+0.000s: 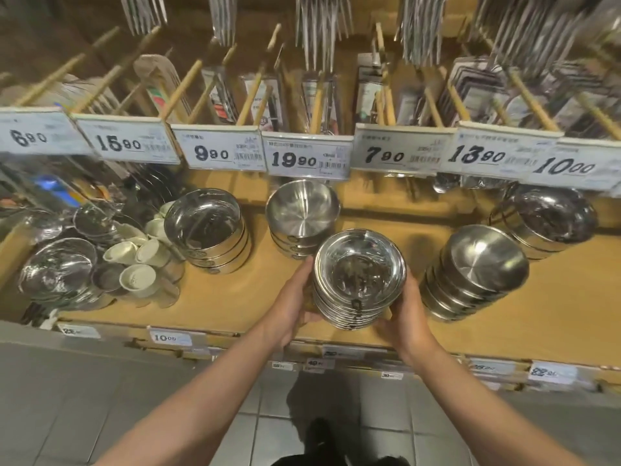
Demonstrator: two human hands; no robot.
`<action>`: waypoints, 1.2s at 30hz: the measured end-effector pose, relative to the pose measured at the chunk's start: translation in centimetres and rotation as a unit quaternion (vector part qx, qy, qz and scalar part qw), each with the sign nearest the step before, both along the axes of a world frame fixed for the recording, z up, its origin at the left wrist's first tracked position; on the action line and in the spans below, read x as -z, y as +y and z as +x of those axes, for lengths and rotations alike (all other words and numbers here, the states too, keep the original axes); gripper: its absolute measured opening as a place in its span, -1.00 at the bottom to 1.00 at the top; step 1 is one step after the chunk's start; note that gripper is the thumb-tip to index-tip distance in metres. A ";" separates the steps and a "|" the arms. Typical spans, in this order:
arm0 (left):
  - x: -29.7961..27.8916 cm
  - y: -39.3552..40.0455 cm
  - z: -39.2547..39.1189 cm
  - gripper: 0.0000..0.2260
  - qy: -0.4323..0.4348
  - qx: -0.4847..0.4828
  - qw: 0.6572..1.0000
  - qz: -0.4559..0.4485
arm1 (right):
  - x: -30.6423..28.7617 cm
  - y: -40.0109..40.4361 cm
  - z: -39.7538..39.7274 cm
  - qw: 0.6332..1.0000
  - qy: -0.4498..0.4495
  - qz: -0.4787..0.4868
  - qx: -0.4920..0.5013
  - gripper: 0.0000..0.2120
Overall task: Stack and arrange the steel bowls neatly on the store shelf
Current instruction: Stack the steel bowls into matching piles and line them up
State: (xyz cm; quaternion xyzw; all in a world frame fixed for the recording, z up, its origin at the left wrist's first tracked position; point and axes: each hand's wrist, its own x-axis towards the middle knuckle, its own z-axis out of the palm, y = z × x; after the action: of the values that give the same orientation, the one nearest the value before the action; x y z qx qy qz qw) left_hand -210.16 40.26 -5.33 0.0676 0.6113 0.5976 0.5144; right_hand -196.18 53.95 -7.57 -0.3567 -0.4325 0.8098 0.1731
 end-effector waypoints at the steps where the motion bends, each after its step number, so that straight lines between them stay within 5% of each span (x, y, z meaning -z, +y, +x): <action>1: -0.3 -0.5 0.2 -0.53 -0.004 -0.005 1.000 0.000 | -0.4 -0.3 0.1 1.000 -0.001 0.003 -0.002 -0.57; 17: -9.3 -1.5 9.5 -0.50 0.032 -0.018 0.999 0.035 | -10.5 -2.4 10.6 0.998 -0.006 0.060 -0.010 -0.59; 36: -11.4 11.7 30.2 -0.51 0.058 0.170 0.983 0.036 | -13.9 6.0 33.7 0.986 -0.062 0.065 0.144 -0.62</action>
State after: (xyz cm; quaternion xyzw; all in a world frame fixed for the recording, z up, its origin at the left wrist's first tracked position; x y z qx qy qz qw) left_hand -179.96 51.98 6.09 0.2237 0.5973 0.5182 0.5698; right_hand -162.50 59.98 6.30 -0.4527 -0.4383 0.7229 0.2833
